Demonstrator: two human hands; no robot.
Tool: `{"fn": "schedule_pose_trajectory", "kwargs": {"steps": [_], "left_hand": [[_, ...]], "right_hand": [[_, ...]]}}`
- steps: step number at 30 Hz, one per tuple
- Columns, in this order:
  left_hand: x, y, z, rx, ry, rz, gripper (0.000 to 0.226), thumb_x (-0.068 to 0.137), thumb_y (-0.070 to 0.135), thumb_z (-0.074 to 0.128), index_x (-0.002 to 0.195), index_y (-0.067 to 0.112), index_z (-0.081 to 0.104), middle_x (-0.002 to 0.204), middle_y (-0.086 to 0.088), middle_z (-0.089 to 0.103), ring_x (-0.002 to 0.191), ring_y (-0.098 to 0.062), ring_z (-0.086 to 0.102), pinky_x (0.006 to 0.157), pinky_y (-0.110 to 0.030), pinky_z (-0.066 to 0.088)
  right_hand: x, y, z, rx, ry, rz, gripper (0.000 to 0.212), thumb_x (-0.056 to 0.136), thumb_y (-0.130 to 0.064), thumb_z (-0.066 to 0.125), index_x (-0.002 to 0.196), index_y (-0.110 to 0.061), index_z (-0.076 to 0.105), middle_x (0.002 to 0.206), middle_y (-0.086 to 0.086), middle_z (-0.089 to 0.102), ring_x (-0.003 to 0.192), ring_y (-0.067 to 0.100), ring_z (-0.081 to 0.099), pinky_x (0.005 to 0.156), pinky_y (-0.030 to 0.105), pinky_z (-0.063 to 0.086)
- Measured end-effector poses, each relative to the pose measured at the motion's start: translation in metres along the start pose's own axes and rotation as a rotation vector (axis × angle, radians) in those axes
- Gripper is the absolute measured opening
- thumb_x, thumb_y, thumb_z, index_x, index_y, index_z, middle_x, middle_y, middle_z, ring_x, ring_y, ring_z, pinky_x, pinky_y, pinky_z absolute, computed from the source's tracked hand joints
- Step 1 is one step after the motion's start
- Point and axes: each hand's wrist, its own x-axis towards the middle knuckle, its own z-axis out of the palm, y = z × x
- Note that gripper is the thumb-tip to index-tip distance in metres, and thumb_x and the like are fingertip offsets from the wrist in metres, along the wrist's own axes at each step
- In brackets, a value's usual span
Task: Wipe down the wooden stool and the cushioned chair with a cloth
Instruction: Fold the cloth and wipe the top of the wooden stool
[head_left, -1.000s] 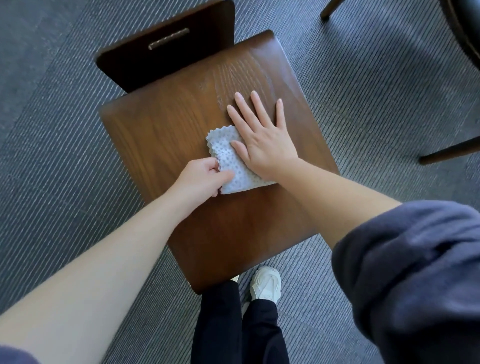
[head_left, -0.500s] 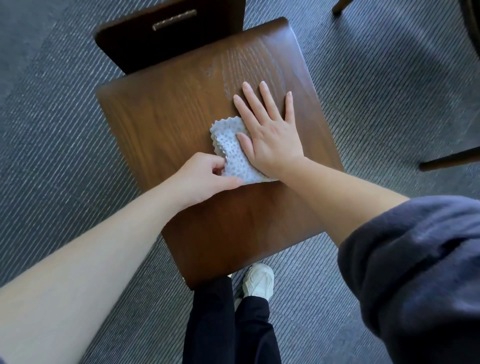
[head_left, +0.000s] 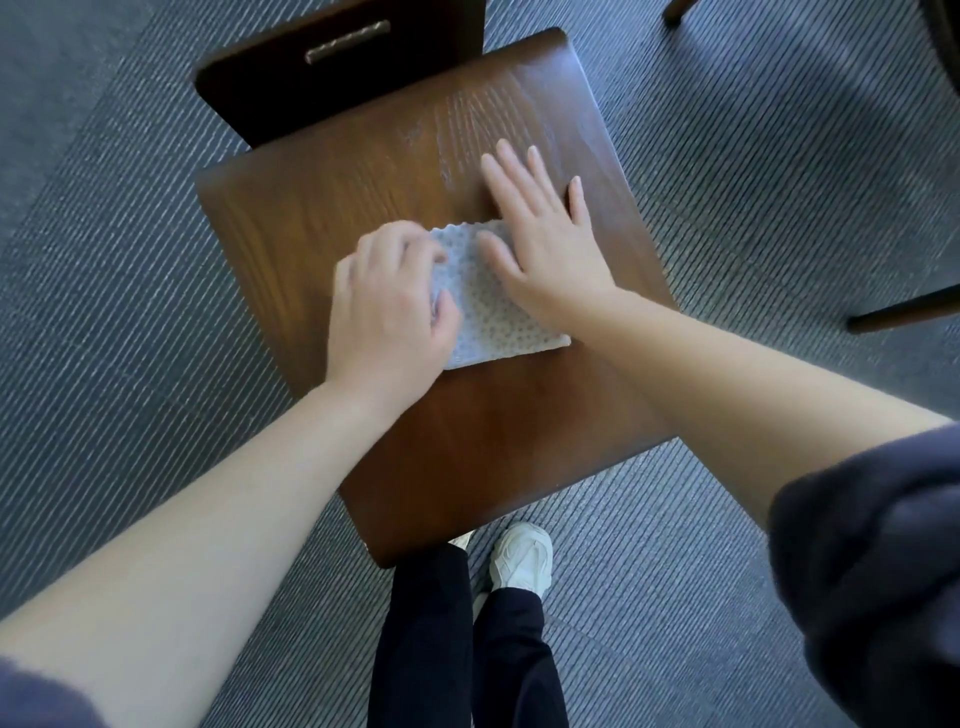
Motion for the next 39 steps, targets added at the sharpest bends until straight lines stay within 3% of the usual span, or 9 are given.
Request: {"fn": "schedule_pose_trajectory", "kwargs": {"steps": [2, 5, 7, 10, 15, 21, 28, 31, 39], "left_hand": [[0.016, 0.014, 0.018, 0.111, -0.068, 0.059, 0.050, 0.097, 0.026, 0.041, 0.142, 0.006, 0.041, 0.154, -0.016, 0.032, 0.145, -0.029, 0.026, 0.117, -0.046, 0.026], [0.020, 0.021, 0.048, 0.290, -0.203, 0.043, 0.065, 0.102, 0.039, 0.026, 0.154, 0.004, 0.011, 0.162, -0.020, 0.003, 0.150, -0.032, 0.002, 0.121, -0.049, 0.012], [0.009, 0.015, 0.061, 0.338, -0.228, 0.002, 0.069, 0.101, 0.044, 0.024, 0.155, 0.005, 0.006, 0.161, -0.021, -0.001, 0.150, -0.034, 0.000, 0.121, -0.048, 0.009], [0.003, 0.012, 0.067, 0.346, -0.213, -0.016, 0.071, 0.100, 0.046, 0.025, 0.155, 0.006, 0.006, 0.161, -0.021, -0.002, 0.150, -0.035, -0.001, 0.121, -0.049, 0.009], [0.007, 0.012, 0.066, 0.363, -0.224, -0.002, 0.072, 0.100, 0.048, 0.026, 0.155, 0.006, 0.005, 0.162, -0.021, -0.002, 0.150, -0.034, -0.001, 0.121, -0.049, 0.008], [0.008, 0.008, 0.065, 0.362, -0.221, 0.058, 0.071, 0.100, 0.045, 0.025, 0.155, 0.005, 0.002, 0.162, -0.020, -0.003, 0.150, -0.032, -0.003, 0.122, -0.048, 0.005], [0.014, -0.002, 0.060, 0.393, -0.238, 0.187, 0.072, 0.099, 0.046, 0.023, 0.154, 0.004, 0.000, 0.161, -0.020, -0.006, 0.150, -0.033, -0.005, 0.122, -0.049, 0.007], [0.018, -0.006, 0.060, 0.416, -0.249, 0.237, 0.073, 0.099, 0.047, 0.023, 0.154, 0.005, 0.000, 0.161, -0.020, -0.006, 0.150, -0.032, -0.005, 0.122, -0.048, 0.006], [0.024, -0.013, 0.059, 0.388, -0.265, 0.317, 0.073, 0.099, 0.045, 0.030, 0.155, 0.006, 0.002, 0.162, -0.019, -0.006, 0.150, -0.031, -0.005, 0.121, -0.048, 0.004]], "right_hand": [[-0.009, 0.008, -0.015, 0.277, 0.119, 0.114, 0.054, 0.099, -0.027, 0.039, 0.151, -0.017, 0.029, 0.160, 0.001, 0.023, 0.149, 0.017, 0.014, 0.120, 0.044, 0.010], [-0.033, 0.029, -0.031, 0.438, 0.226, 0.264, 0.029, 0.090, -0.008, 0.044, 0.111, -0.019, 0.061, 0.125, 0.001, 0.058, 0.120, 0.013, 0.051, 0.105, 0.035, 0.040], [-0.051, 0.041, -0.038, 0.542, 0.124, 0.394, 0.029, 0.085, -0.001, 0.044, 0.081, -0.025, 0.060, 0.108, -0.002, 0.064, 0.102, 0.013, 0.058, 0.092, 0.034, 0.047], [-0.069, 0.048, -0.042, 0.796, -0.150, 0.477, 0.035, 0.081, 0.009, 0.043, 0.066, -0.018, 0.059, 0.102, -0.008, 0.067, 0.095, 0.011, 0.061, 0.069, 0.021, 0.047], [-0.074, 0.045, -0.042, 0.981, -0.408, 0.424, 0.039, 0.079, 0.015, 0.038, 0.063, -0.013, 0.061, 0.112, -0.006, 0.069, 0.070, 0.009, 0.063, 0.054, 0.020, 0.042], [-0.064, 0.041, -0.042, 0.940, -0.651, 0.321, 0.036, 0.081, 0.008, 0.046, 0.065, -0.019, 0.064, 0.097, 0.004, 0.068, 0.075, 0.012, 0.069, 0.057, 0.023, 0.043], [-0.057, 0.034, -0.050, 0.458, -0.672, 0.090, 0.029, 0.077, -0.003, 0.046, 0.063, -0.021, 0.063, 0.093, -0.009, 0.065, 0.062, 0.005, 0.067, 0.073, 0.028, 0.051], [-0.059, 0.030, -0.047, 0.643, -0.733, 0.120, 0.032, 0.082, 0.002, 0.046, 0.070, -0.017, 0.068, 0.096, -0.011, 0.060, 0.074, 0.008, 0.071, 0.063, 0.015, 0.045], [-0.063, 0.030, -0.026, 0.864, -0.851, 0.198, 0.032, 0.085, 0.009, 0.049, 0.073, -0.014, 0.068, 0.090, -0.005, 0.061, 0.080, 0.011, 0.070, 0.060, 0.022, 0.051]]}}
